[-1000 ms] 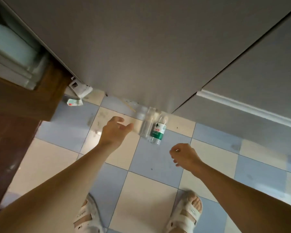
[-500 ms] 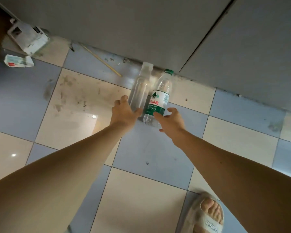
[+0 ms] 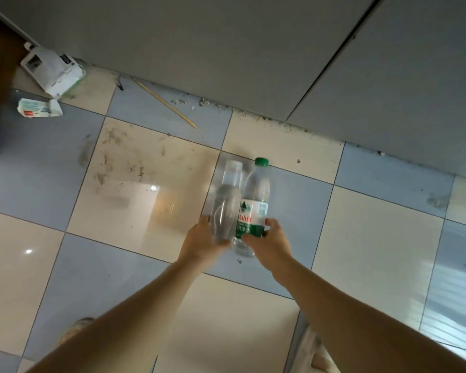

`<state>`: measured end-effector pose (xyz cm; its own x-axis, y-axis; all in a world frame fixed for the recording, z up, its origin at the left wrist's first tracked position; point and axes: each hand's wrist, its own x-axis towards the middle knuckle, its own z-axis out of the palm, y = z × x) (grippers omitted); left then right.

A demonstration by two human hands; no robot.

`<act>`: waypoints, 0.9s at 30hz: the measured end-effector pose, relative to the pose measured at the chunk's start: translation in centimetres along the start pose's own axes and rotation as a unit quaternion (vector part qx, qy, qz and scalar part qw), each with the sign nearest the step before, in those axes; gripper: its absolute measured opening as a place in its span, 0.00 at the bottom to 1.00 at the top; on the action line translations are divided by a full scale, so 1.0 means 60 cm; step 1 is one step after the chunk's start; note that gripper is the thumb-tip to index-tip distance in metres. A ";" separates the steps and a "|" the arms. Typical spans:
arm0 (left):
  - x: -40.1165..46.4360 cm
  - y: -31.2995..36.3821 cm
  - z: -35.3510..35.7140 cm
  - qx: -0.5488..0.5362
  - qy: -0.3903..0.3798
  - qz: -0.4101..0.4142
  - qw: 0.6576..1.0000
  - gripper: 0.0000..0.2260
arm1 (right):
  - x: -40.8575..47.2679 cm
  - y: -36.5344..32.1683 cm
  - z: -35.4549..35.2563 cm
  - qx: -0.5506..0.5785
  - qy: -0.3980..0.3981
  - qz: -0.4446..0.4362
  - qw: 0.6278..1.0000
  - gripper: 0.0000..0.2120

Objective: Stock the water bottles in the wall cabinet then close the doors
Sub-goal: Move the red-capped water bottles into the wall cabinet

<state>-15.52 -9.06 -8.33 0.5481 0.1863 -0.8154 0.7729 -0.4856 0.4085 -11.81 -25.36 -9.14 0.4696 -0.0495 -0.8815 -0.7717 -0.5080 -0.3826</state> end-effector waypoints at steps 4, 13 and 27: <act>-0.035 -0.047 0.036 0.000 -0.014 0.001 1.000 0.26 | -0.020 0.039 -0.001 -0.027 -0.023 0.009 0.999 0.22; 0.011 -0.005 0.006 -0.068 0.056 0.088 0.992 0.27 | 0.020 -0.032 -0.020 -0.041 0.053 -0.091 0.994 0.39; 0.043 0.048 -0.007 -0.180 0.085 0.090 0.976 0.23 | 0.053 -0.070 -0.028 -0.009 0.025 -0.081 0.996 0.31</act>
<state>-11.73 -9.60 -9.09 0.7065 0.2789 -0.6504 0.7050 -0.1967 0.6814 -6.32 -24.85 -9.87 0.6082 -0.0071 -0.7937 -0.6759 -0.5289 -0.5132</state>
